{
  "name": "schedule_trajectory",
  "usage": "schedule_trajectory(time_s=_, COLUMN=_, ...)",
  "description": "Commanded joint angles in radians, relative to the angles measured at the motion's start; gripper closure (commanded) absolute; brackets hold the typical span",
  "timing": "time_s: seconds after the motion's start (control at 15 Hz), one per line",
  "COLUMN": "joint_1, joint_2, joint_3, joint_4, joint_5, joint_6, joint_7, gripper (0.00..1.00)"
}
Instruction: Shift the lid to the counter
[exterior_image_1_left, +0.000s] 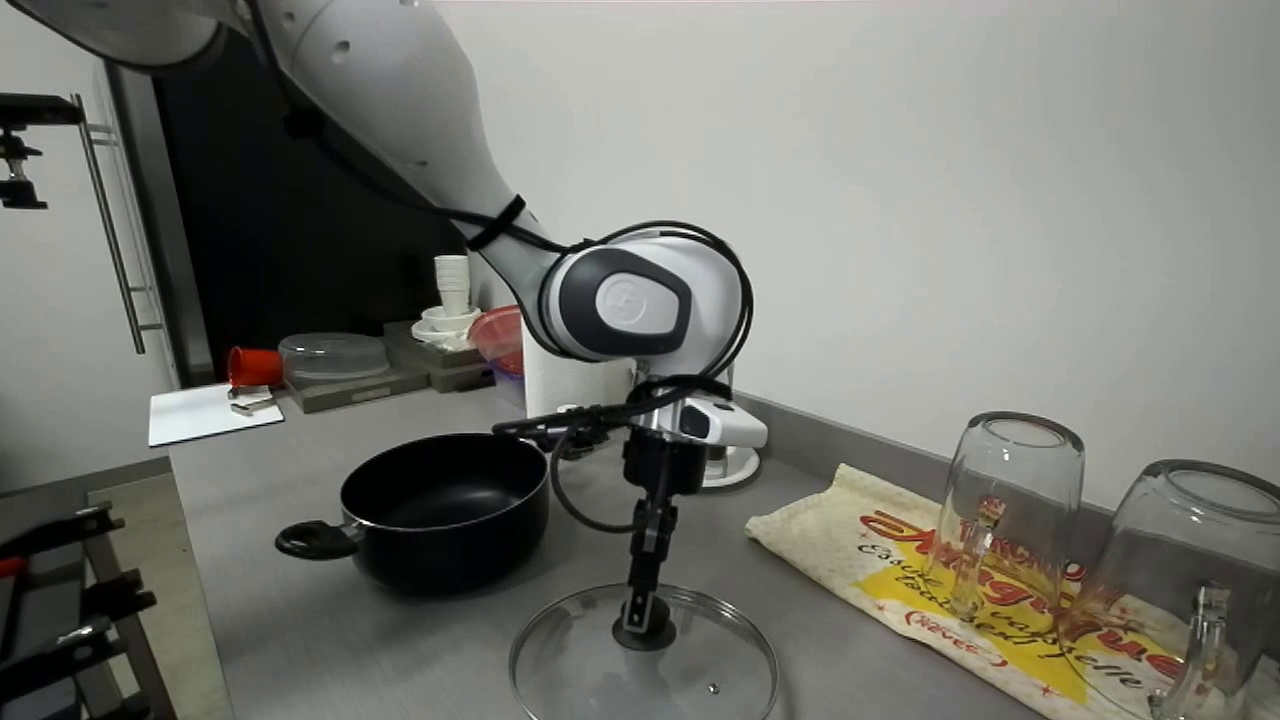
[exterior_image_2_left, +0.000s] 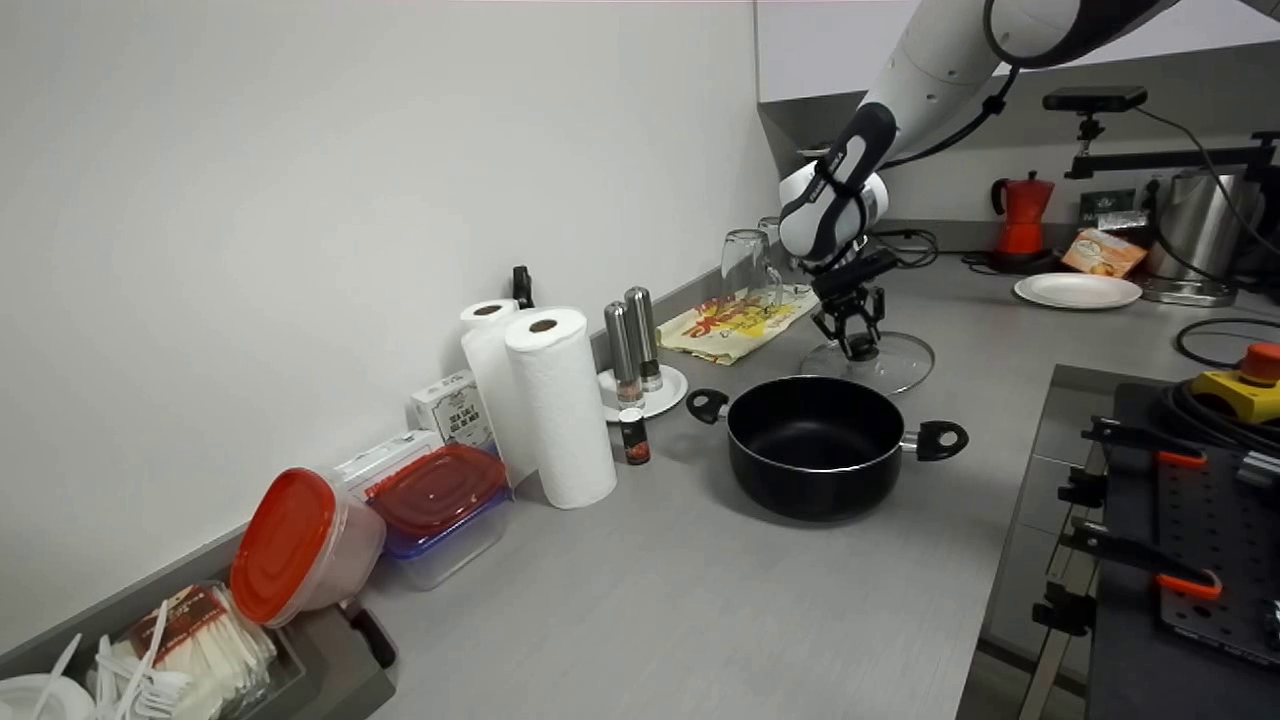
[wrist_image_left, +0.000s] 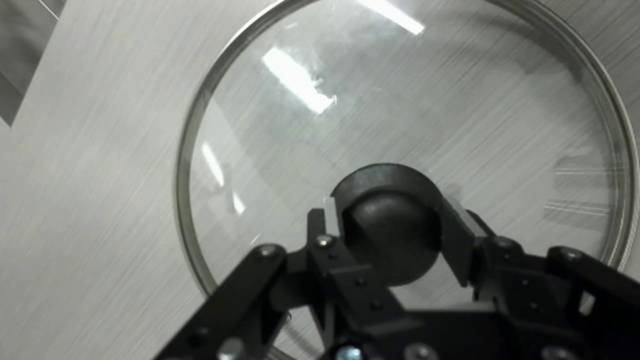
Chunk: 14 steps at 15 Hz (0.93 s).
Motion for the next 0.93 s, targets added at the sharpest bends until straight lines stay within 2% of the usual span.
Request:
schedule_trajectory(time_s=0.0, joint_1=0.017, joint_2=0.066, joint_3=-0.017, joint_4=0.079, joint_5=0.011, joint_6=0.003, joint_7=0.023, gripper=0.76)
schedule_trajectory(time_s=0.53, joint_1=0.018, joint_2=0.082, joint_3=-0.007, joint_4=0.107, joint_5=0.017, joint_6=0.013, joint_7=0.013, gripper=0.76)
schedule_trajectory(time_s=0.6, joint_1=0.017, joint_2=0.061, joint_3=-0.011, joint_4=0.078, joint_5=0.012, joint_6=0.009, joint_7=0.002, gripper=0.51)
schedule_trajectory(time_s=0.87, joint_1=0.018, joint_2=0.066, joint_3=-0.010, joint_4=0.082, joint_5=0.013, joint_6=0.009, joint_7=0.002, gripper=0.51)
